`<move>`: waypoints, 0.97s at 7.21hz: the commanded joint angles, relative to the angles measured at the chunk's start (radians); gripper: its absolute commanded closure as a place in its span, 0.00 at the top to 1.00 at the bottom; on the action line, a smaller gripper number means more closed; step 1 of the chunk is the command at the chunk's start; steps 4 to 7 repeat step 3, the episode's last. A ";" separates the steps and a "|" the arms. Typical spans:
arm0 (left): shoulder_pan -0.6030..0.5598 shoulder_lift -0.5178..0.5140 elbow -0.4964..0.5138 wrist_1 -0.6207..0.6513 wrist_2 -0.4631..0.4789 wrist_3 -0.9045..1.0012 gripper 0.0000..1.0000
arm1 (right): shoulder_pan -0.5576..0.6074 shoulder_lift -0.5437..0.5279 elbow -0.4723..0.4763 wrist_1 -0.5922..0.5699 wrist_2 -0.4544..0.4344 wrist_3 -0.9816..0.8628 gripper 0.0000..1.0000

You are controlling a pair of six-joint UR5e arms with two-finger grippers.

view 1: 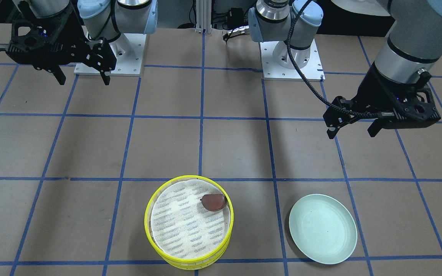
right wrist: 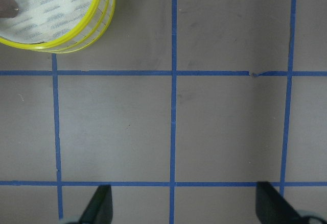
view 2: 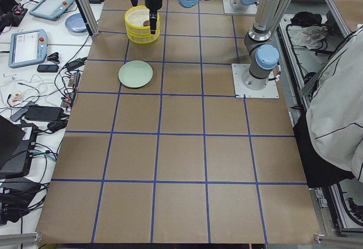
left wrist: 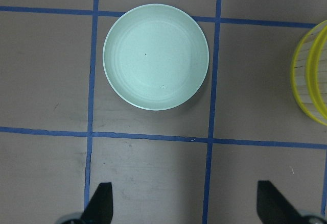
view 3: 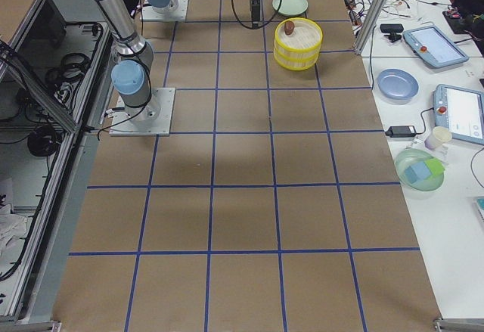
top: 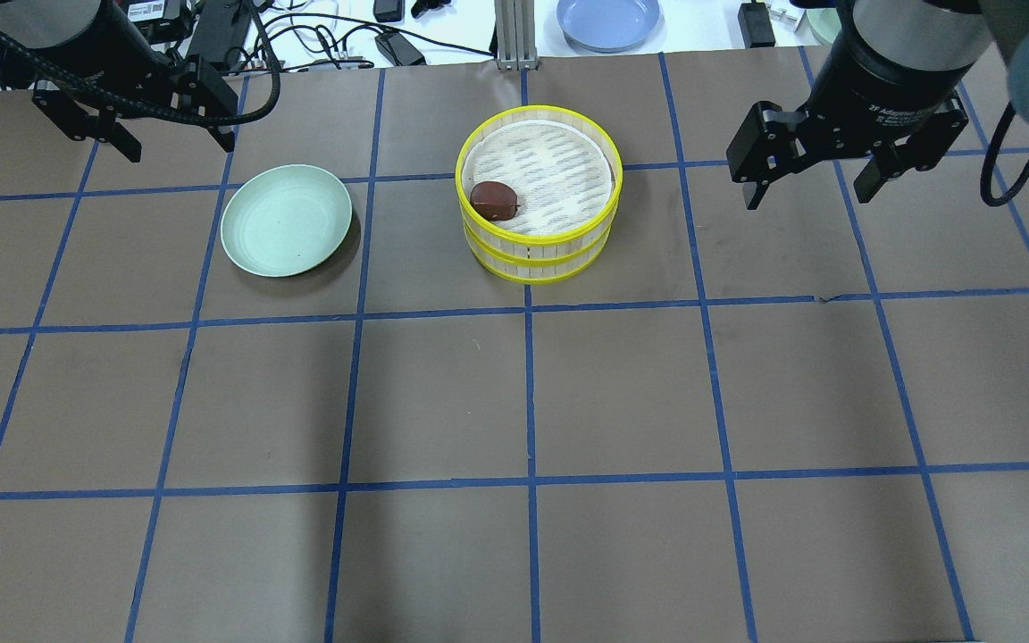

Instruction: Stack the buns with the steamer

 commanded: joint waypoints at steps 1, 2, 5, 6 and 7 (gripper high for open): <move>0.000 -0.001 -0.001 -0.004 0.001 0.001 1.00 | 0.001 0.003 0.001 -0.002 0.001 -0.001 1.00; 0.000 -0.001 -0.004 -0.004 0.001 0.000 1.00 | 0.001 0.002 0.001 0.000 0.001 0.000 1.00; 0.000 -0.001 -0.004 -0.004 0.003 0.001 1.00 | 0.001 -0.001 0.000 0.001 0.000 0.002 1.00; 0.000 -0.001 -0.004 -0.004 0.003 0.001 1.00 | 0.001 -0.001 0.000 0.001 0.000 0.002 1.00; 0.000 -0.001 -0.004 -0.004 0.003 0.001 1.00 | 0.001 -0.001 0.000 0.001 0.000 0.002 1.00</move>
